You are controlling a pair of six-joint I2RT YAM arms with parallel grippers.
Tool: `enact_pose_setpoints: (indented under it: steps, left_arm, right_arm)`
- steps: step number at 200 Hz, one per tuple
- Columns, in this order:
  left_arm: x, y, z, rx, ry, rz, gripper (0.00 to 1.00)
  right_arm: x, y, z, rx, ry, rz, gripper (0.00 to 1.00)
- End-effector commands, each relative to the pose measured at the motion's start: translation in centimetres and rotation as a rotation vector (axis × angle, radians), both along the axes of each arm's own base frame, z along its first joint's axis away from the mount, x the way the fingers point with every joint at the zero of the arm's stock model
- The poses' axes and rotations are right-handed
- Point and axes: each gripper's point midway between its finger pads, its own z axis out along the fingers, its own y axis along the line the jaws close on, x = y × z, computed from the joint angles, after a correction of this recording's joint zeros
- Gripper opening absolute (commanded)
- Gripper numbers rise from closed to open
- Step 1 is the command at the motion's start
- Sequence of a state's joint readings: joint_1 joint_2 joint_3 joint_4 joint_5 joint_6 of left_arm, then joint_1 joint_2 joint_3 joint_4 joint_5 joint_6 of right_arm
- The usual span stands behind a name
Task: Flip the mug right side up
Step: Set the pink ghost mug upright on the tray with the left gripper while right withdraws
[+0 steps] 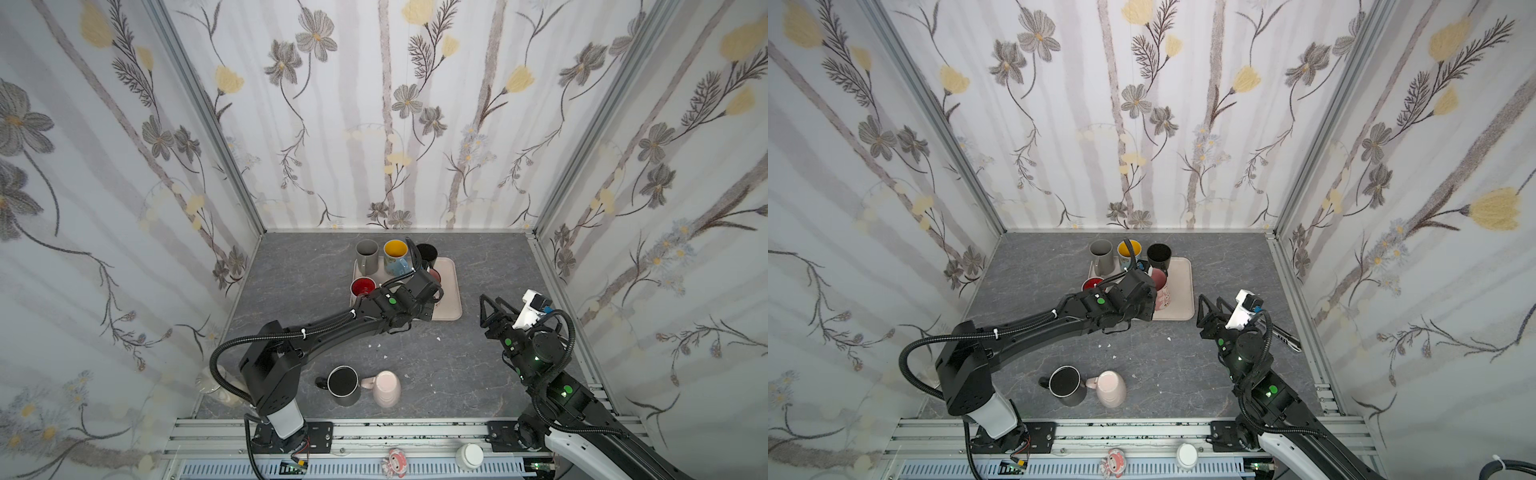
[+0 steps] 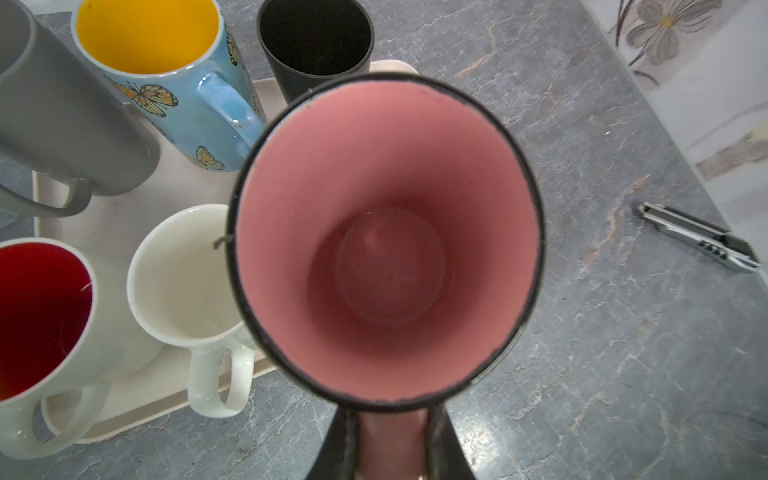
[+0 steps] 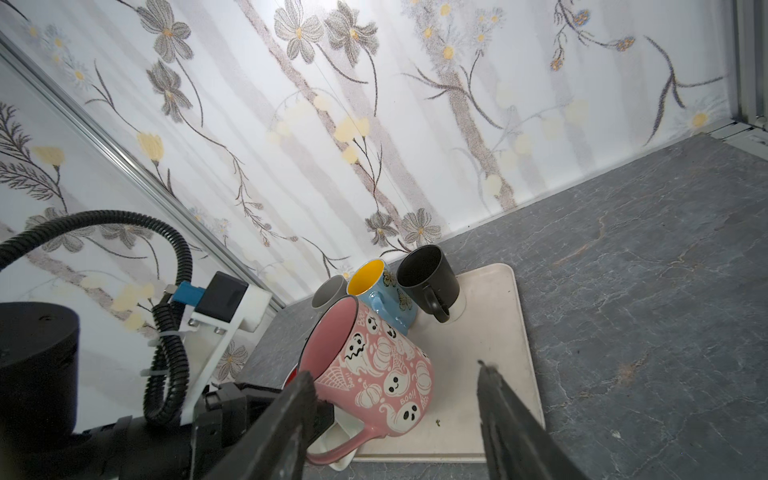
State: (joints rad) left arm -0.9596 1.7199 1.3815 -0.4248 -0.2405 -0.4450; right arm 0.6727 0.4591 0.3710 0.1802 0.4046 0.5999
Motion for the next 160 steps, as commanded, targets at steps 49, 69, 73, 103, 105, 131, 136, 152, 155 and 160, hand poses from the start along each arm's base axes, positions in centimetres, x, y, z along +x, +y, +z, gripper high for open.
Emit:
enact_pose_setpoints:
  steps: [49, 69, 73, 103, 105, 131, 136, 152, 155, 160]
  left_arm:
    - [2.4, -0.7, -2.2, 0.121, -0.047, 0.027, 0.00]
    - [2.7, -1.1, -2.7, 0.124, -0.040, 0.023, 0.00]
    - [2.7, -1.2, -2.8, 0.124, -0.039, 0.022, 0.00]
    - [2.9, -1.5, -3.5, 0.128, -0.028, 0.019, 0.00]
    - [2.9, -1.5, -3.5, 0.128, -0.028, 0.019, 0.00]
    - [3.1, -1.0, -4.0, 0.132, -0.017, 0.031, 0.00]
    - [3.1, -0.9, -4.1, 0.133, -0.014, 0.032, 0.00]
    - [3.1, -0.7, -4.5, 0.131, -0.002, 0.035, 0.00]
    - [3.1, -0.7, -4.6, 0.131, -0.001, 0.036, 0.00]
    - [3.1, -0.6, -4.6, 0.129, 0.001, 0.037, 0.00]
  right_arm:
    - [-0.3, -1.4, -0.5, -0.035, -0.006, -0.051, 0.64]
    - [-0.4, -1.5, -0.4, -0.034, -0.009, -0.053, 0.64]
    - [-0.4, -1.5, -0.4, -0.036, -0.009, -0.053, 0.64]
    - [-0.5, -1.7, -0.3, -0.035, -0.014, -0.054, 0.64]
    - [-0.5, -1.7, -0.3, -0.035, -0.014, -0.055, 0.64]
    - [-0.5, -1.7, -0.3, -0.034, -0.013, -0.053, 0.65]
    - [-0.5, -1.7, -0.3, -0.033, -0.014, -0.052, 0.65]
    - [-0.5, -1.7, -0.3, -0.034, -0.013, -0.049, 0.66]
    - [-0.5, -1.7, -0.3, -0.034, -0.013, -0.050, 0.66]
    - [-0.5, -1.7, -0.3, -0.034, -0.012, -0.049, 0.66]
